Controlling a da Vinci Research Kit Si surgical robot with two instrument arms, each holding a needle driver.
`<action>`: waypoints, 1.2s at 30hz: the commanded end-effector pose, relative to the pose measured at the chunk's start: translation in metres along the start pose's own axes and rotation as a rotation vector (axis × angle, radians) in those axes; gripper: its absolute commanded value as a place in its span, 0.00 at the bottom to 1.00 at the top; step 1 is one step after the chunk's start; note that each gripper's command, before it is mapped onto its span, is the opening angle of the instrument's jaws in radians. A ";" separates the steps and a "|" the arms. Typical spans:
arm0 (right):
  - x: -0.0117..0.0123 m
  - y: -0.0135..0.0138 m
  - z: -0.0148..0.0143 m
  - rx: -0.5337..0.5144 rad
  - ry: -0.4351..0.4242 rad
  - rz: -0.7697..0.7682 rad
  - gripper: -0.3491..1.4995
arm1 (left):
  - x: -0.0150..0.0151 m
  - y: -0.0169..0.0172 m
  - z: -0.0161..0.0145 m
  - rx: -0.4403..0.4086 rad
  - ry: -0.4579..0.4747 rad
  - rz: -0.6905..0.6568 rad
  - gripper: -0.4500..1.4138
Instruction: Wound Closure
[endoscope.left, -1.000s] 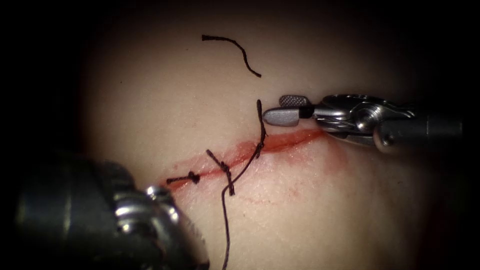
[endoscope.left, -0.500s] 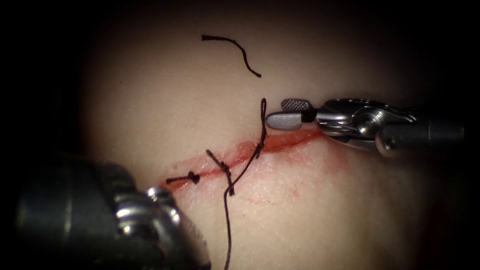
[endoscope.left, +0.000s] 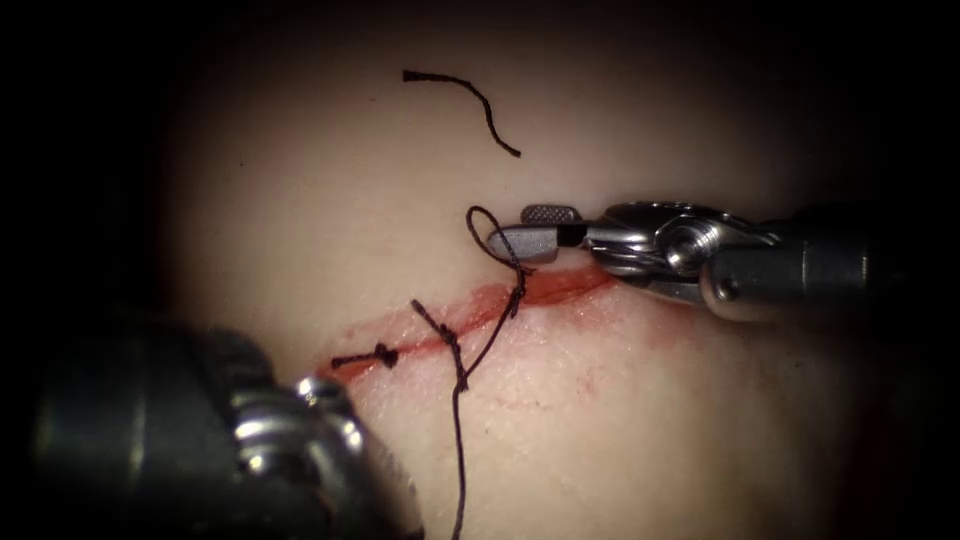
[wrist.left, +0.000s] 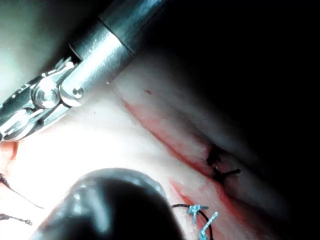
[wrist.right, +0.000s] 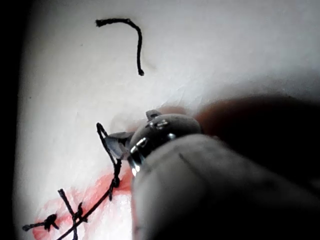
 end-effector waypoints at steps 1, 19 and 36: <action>0.0002 -0.0006 0.0009 0.004 -0.001 0.000 0.60 | 0.0004 -0.0003 0.0005 0.000 0.000 0.000 0.00; -0.0011 -0.0028 0.0041 0.060 -0.102 0.005 0.64 | 0.0003 -0.0002 0.0007 0.001 0.001 0.000 0.00; 0.0003 -0.0032 0.0027 0.048 -0.043 -0.301 0.66 | 0.0003 -0.0001 0.0008 0.001 0.001 0.000 0.00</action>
